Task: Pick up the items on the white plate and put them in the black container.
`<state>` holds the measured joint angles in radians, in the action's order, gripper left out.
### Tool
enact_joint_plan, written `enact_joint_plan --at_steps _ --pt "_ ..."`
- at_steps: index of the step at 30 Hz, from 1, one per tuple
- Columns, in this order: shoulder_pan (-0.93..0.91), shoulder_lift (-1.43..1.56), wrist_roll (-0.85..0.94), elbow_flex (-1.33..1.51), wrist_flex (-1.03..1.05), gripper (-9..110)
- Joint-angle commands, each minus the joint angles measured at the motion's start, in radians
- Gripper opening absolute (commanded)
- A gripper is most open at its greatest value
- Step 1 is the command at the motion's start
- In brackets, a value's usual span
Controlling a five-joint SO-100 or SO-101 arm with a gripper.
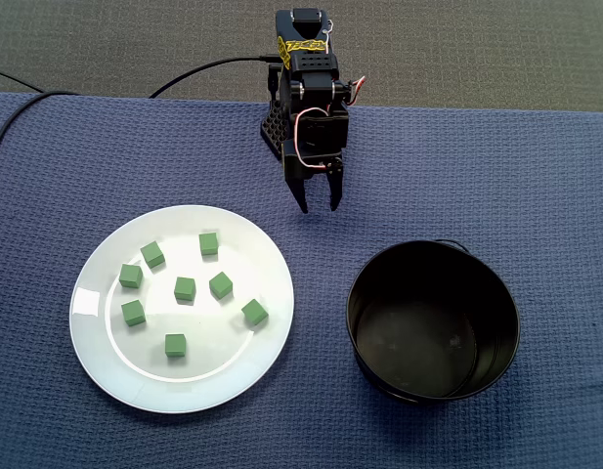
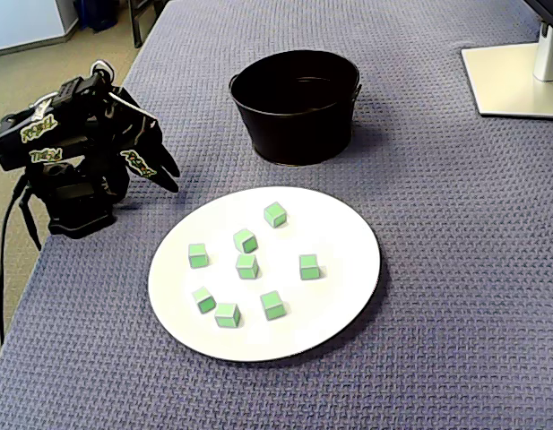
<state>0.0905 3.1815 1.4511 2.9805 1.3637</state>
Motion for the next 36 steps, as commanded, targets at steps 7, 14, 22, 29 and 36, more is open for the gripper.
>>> enact_joint_plan --at_steps 7,14,22,29,36 --pt "-0.025 -0.003 -0.175 0.017 0.14 28" --pt "-0.067 -0.003 -0.129 0.012 0.11 28" --pt "-0.281 -0.466 -0.092 -0.41 -0.031 29" --pt "-0.376 -0.827 0.132 -0.735 -0.035 31" --pt "-0.531 -1.097 0.568 -1.032 0.104 27"
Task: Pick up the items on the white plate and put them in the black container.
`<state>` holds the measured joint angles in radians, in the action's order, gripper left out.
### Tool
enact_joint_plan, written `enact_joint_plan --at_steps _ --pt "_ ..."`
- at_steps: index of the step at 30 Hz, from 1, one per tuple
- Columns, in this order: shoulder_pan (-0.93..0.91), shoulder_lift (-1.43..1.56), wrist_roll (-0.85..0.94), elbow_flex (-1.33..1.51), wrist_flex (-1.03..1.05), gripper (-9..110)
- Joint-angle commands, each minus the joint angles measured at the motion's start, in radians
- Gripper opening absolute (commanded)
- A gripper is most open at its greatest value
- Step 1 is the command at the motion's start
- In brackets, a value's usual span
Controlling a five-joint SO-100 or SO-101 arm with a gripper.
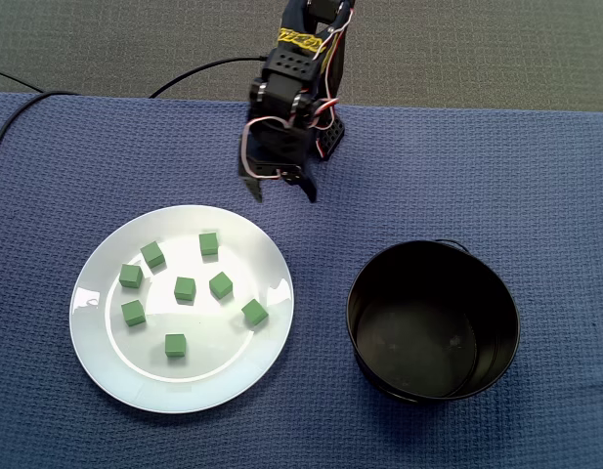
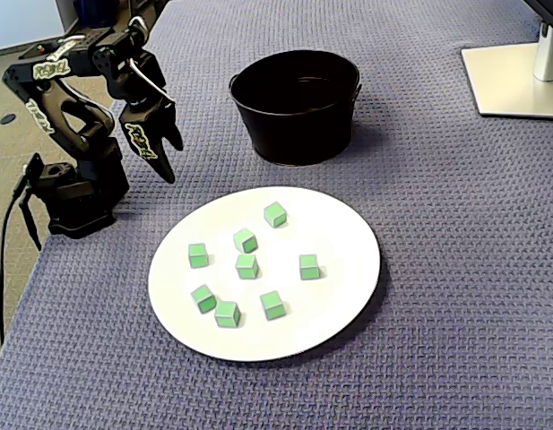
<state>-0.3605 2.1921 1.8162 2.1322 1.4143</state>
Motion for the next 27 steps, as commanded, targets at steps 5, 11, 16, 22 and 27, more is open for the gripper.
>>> enact_joint_plan --at_steps 5,11,16,22,27 --pt "-0.163 -0.281 0.33 -0.357 0.063 28" --pt "-0.262 -0.451 0.364 -0.373 -0.175 31" --pt "-0.314 -0.643 0.36 -0.518 -0.153 30" --pt "-0.345 -0.785 0.356 -0.643 -0.098 30" --pt "-0.354 -0.848 0.348 -0.624 -0.112 27"
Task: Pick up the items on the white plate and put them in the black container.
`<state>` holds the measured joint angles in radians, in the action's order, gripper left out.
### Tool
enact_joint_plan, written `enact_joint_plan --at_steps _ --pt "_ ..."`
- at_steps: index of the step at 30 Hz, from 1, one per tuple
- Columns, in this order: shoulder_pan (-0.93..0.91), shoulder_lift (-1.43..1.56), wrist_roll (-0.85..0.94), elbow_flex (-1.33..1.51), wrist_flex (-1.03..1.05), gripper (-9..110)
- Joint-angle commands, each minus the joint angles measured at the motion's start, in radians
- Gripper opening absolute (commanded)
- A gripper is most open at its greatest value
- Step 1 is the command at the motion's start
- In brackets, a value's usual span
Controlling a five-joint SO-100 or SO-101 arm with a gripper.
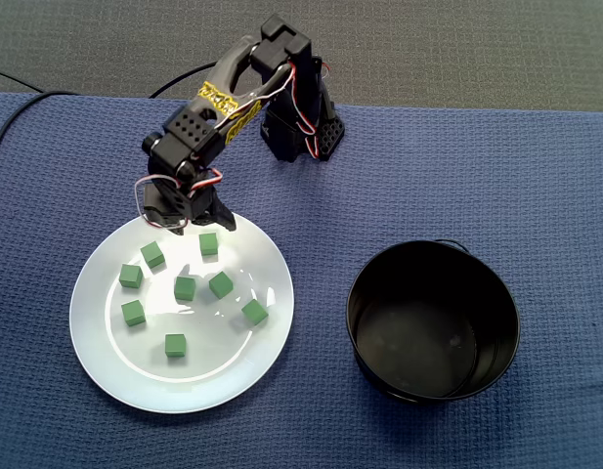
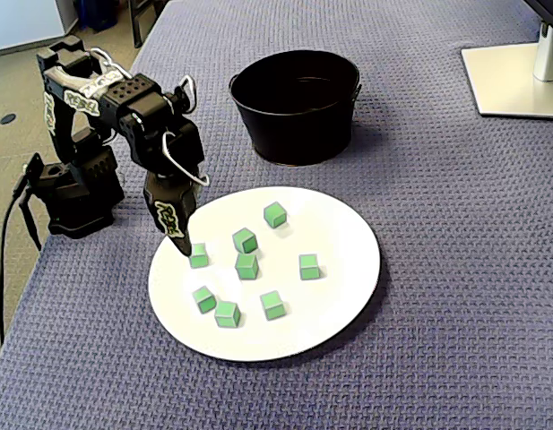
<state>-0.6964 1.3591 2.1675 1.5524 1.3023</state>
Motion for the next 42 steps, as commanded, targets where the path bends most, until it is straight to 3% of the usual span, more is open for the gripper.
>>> enact_joint_plan --at_steps 1,31,42 --pt "-0.017 -0.029 -0.006 -0.044 -0.003 27" --pt "0.0 -0.179 -0.064 0.011 -0.12 19" --pt "0.006 -0.16 -0.075 0.055 -0.12 0"
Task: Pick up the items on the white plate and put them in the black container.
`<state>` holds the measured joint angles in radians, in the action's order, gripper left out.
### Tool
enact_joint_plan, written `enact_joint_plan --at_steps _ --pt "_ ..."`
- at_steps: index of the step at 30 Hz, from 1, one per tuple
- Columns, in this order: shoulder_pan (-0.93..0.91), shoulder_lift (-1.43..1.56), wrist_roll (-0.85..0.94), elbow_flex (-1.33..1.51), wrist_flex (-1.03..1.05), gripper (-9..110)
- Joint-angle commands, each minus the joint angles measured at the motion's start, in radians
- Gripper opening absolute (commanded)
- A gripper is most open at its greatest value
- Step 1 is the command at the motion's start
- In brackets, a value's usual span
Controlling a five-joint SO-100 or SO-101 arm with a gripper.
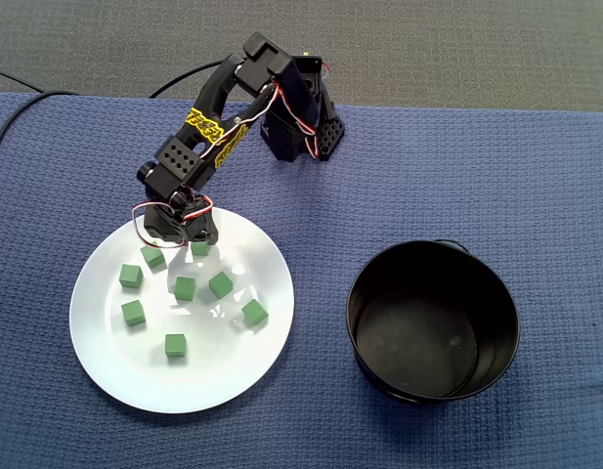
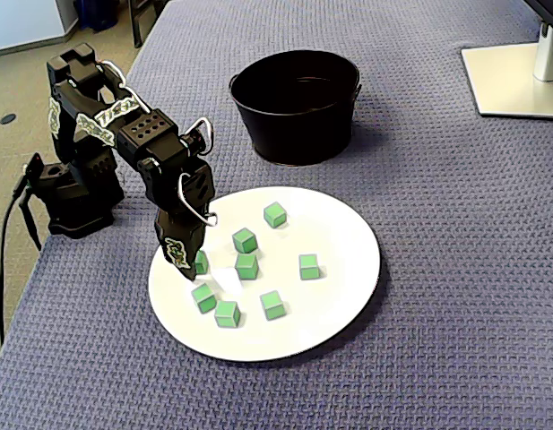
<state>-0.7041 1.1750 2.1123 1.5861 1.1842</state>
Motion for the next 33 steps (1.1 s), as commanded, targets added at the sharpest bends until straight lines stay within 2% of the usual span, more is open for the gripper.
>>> enact_joint_plan --at_steps 1,8,13,21,27,33 --pt "0.014 0.028 -0.021 0.025 -0.002 0" --pt "0.025 0.081 -0.092 0.031 -0.015 0" --pt "0.048 0.225 -0.302 -0.025 -0.026 0" --pt "0.106 0.554 -0.683 -0.261 0.15 0" --pt "0.281 0.753 -1.009 -0.442 0.069 0" --pt "0.589 0.799 -1.166 -0.652 -0.048 0"
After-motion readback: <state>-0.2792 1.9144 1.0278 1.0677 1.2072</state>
